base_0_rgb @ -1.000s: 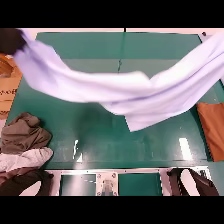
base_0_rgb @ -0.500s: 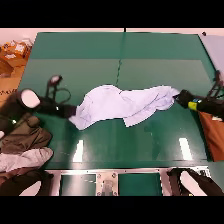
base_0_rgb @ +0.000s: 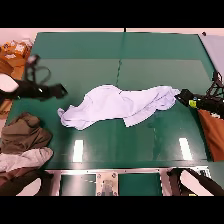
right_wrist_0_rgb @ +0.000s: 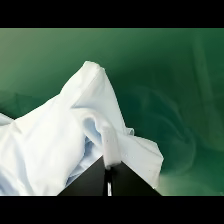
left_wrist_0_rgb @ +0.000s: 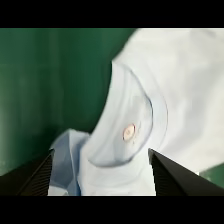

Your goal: Fold the shirts.

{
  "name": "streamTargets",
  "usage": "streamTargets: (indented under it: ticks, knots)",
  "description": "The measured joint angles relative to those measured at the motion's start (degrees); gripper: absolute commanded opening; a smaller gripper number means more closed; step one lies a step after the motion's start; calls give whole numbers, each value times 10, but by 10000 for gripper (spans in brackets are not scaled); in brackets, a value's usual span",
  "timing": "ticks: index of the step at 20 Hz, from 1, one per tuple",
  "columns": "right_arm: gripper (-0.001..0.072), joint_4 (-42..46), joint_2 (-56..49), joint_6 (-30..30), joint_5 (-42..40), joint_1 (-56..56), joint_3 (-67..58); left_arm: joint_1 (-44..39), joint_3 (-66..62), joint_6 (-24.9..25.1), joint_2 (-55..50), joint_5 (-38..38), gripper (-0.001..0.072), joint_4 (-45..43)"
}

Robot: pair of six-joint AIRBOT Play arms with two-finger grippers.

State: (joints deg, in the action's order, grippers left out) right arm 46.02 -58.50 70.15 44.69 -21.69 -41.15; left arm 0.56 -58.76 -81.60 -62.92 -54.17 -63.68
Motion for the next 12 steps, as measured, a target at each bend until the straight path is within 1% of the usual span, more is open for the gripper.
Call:
streamTargets:
  ticks: [2,4,8,12]
  knots:
    - [11,0,-1,-2,0,-1,-2,10,-30,23,-40,4,659,32]
    - [11,0,-2,-3,-1,-2,-3,8,-46,59,-97,11,658,82]
    - [11,0,-3,-4,-2,-2,-3,-23,-59,142,-221,41,658,179]
    - [11,0,-3,-8,-1,-2,-3,-45,-76,199,-313,75,658,254]
